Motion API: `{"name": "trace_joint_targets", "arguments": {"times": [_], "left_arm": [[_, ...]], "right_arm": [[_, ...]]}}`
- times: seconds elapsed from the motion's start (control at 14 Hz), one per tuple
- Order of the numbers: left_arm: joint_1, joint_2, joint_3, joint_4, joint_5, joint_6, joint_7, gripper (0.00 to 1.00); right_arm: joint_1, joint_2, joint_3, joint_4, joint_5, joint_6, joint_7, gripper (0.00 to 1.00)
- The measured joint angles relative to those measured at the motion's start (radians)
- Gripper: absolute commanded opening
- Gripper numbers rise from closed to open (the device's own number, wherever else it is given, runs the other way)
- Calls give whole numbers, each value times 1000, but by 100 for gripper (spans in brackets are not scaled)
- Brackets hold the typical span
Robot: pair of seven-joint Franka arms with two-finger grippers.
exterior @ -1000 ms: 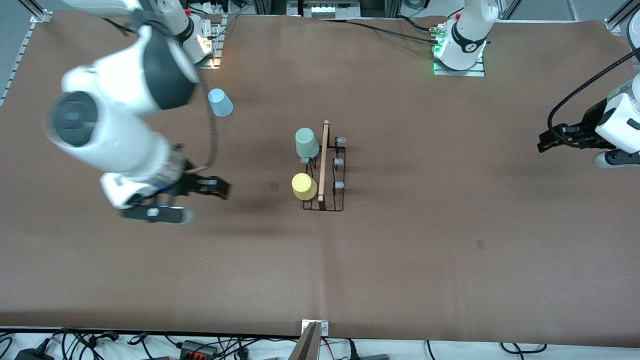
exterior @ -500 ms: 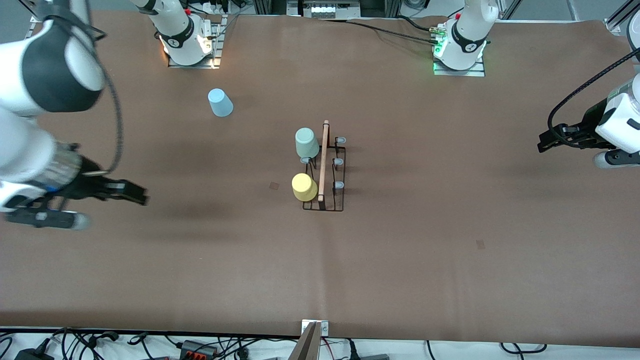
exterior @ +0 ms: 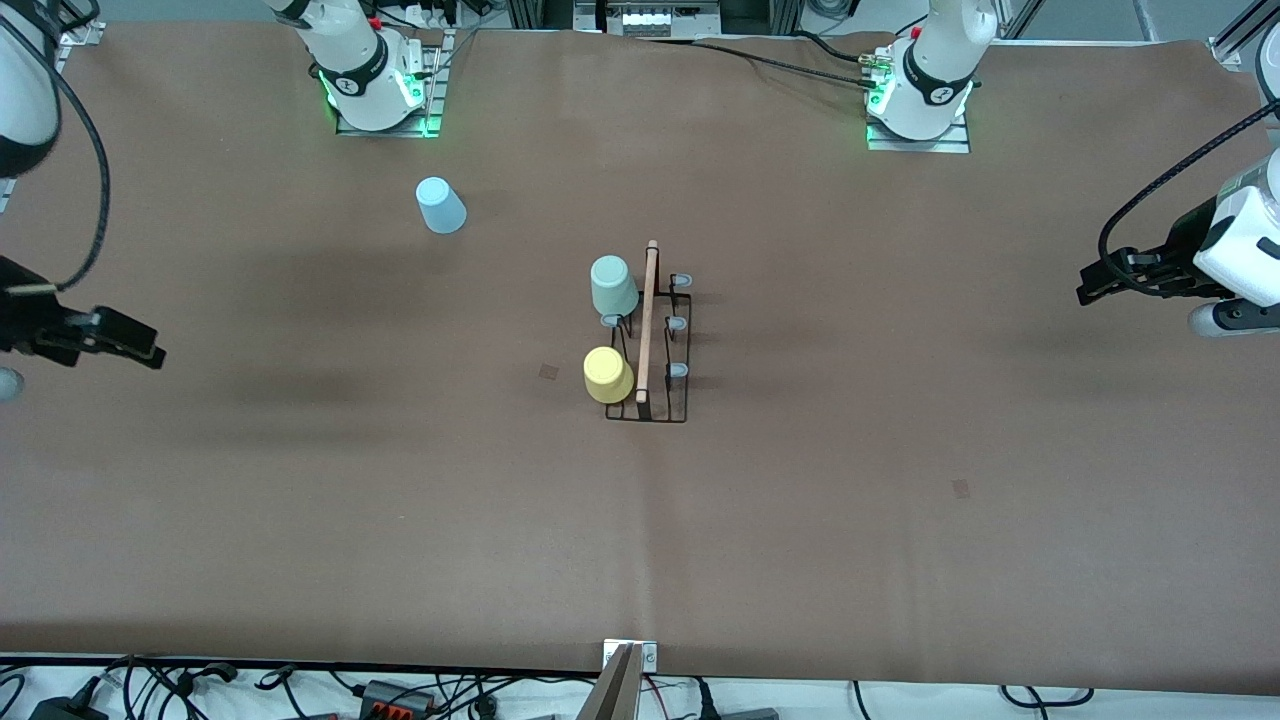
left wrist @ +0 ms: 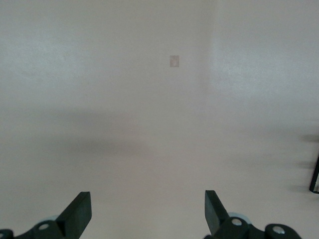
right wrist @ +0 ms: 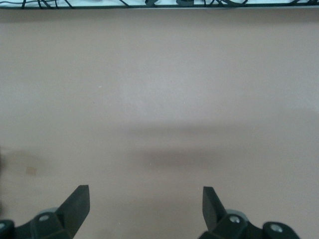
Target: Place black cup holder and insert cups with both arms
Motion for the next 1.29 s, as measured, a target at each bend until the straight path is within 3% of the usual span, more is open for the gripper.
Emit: {"name": "trace_joint_targets", "arguments": {"times": [0.36,0.79,1.29], "left_arm": [[1,0,0,0,0,0,0,100],[1,0,0,0,0,0,0,100],[1,0,0,0,0,0,0,100]], "right_arm": [[-1,-50,-1,-39,-1,-48,-2,100],[0,-204,-1,-289,-4,49,-2,100],[0,-246,-1,-304,-4,5,-3,100]]}}
